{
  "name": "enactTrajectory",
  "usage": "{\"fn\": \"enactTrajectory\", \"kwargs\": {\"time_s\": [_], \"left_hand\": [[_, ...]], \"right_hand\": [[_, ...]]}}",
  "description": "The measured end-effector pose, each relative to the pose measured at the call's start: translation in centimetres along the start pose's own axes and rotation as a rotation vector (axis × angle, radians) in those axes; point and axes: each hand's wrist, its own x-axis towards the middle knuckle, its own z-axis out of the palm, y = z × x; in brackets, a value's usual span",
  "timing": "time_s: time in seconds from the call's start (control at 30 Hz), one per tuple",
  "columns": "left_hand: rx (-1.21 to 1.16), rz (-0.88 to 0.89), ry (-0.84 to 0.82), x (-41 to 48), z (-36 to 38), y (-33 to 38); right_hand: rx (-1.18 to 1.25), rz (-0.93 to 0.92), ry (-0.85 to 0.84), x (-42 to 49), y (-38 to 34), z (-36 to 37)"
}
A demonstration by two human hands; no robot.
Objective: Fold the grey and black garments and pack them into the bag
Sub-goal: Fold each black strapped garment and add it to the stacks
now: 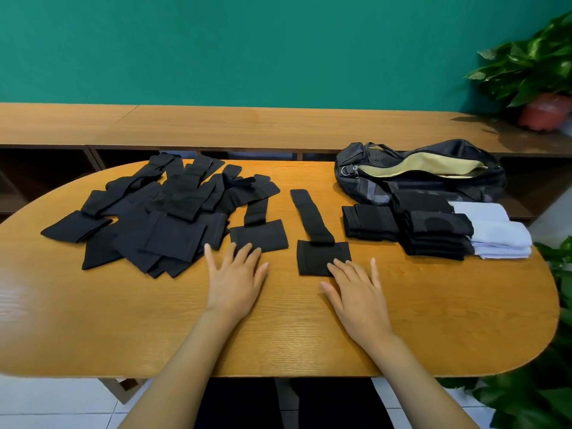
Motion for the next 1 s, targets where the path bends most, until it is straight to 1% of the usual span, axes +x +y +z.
{"fn": "enactTrajectory", "kwargs": {"time_s": [0.07,0.1,0.17,0.23,0.3,0.33,0.4,0.5,0.57,0.67,0.8,0.9,1.0], "left_hand": [[-0.044,-0.111,0.01,-0.5,-0.2,0.2],[-0.077,-0.116,0.021,-0.8,-0.4,0.5],[-0.179,-0.004,0.017,-1.1,-0.6,1.5],[-0.303,0.136,-0.062,-1.6,-0.6,2.8],[-0.4,0.205,-0.123,-2.1,-0.3,3.9],[-0.433,0.214,-0.127,-2.3,-0.1,4.3],[-0.465,0.203,-0.09,-2.7,0.1,4.6],[-0.428,0.227,-0.018,-3.1,0.2,4.7],[-0.417,0.241,0.026,-3.3,0.2,4.7],[-0.505,0.179,0.094,-3.3,0.3,4.5],[-0.655,0.113,0.098,-3.3,0.6,4.0],[-0.683,0.132,0.091,-3.4,0.5,4.1],[-0.721,0.14,0.096,-3.6,0.3,4.2]], "right_hand": [[0.025,-0.04,0.002,-0.2,0.0,-0.3],[0.035,-0.057,0.006,-0.3,0.0,-0.4],[0.059,-0.09,0.026,-0.5,0.0,-0.7],[0.095,-0.126,0.059,-0.6,0.0,-1.0],[0.13,-0.156,0.098,-0.7,0.2,-1.3],[0.143,-0.166,0.118,-0.9,0.4,-1.3],[0.164,-0.176,0.156,-1.3,0.9,-1.2],[0.206,-0.162,0.177,-1.6,1.2,-1.0],[0.225,-0.161,0.146,-1.6,1.1,-1.0],[0.25,-0.172,0.093,-1.5,1.2,-1.0],[0.284,-0.16,0.137,-1.5,1.5,-0.8],[0.324,-0.136,0.177,-1.4,1.5,-0.8],[0.365,-0.116,0.182,-1.5,1.4,-1.1]]}}
